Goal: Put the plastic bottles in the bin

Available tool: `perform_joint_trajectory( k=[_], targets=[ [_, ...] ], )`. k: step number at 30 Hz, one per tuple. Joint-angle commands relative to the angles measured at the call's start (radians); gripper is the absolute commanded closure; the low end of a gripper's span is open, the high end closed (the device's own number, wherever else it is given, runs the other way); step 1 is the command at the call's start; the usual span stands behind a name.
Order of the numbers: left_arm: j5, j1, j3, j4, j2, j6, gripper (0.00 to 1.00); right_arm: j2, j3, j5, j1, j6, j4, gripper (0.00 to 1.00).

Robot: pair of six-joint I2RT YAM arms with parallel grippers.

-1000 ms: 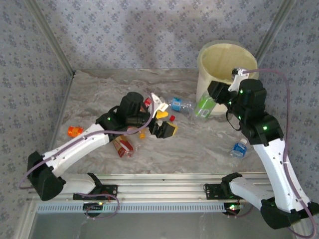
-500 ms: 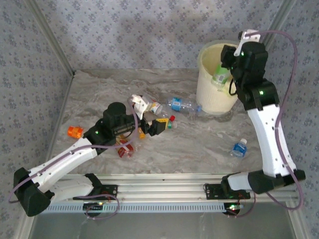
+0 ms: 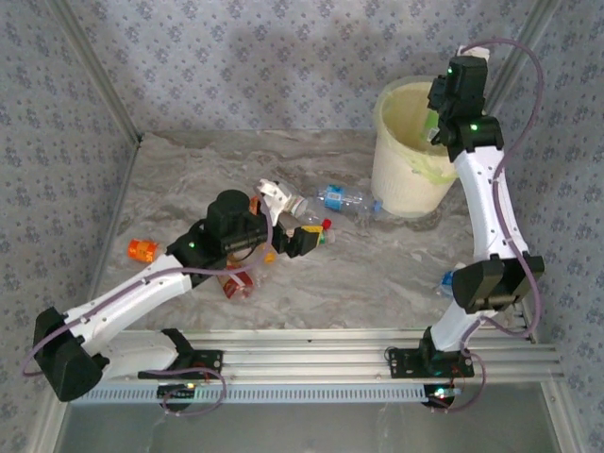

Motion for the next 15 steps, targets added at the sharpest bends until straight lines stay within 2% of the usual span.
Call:
perform_joint_trajectory(
  k=[1,9,15],
  targets=[
    [0.009,0.001,0.056,-0.044,0.021,-0.026,0.00,0.031,0.033,-0.049,-0.023,0.002,-0.047,0.70],
    [-0.001,0.002,0.133,-0.165,0.069,-0.054,0.00,0.111,0.014,-0.146,-0.042,0.029,-0.104,0.67],
    [0.042,-0.002,0.136,-0.185,0.075,-0.027,0.00,0.170,0.064,-0.210,-0.042,0.054,-0.195,0.51]
  ],
)
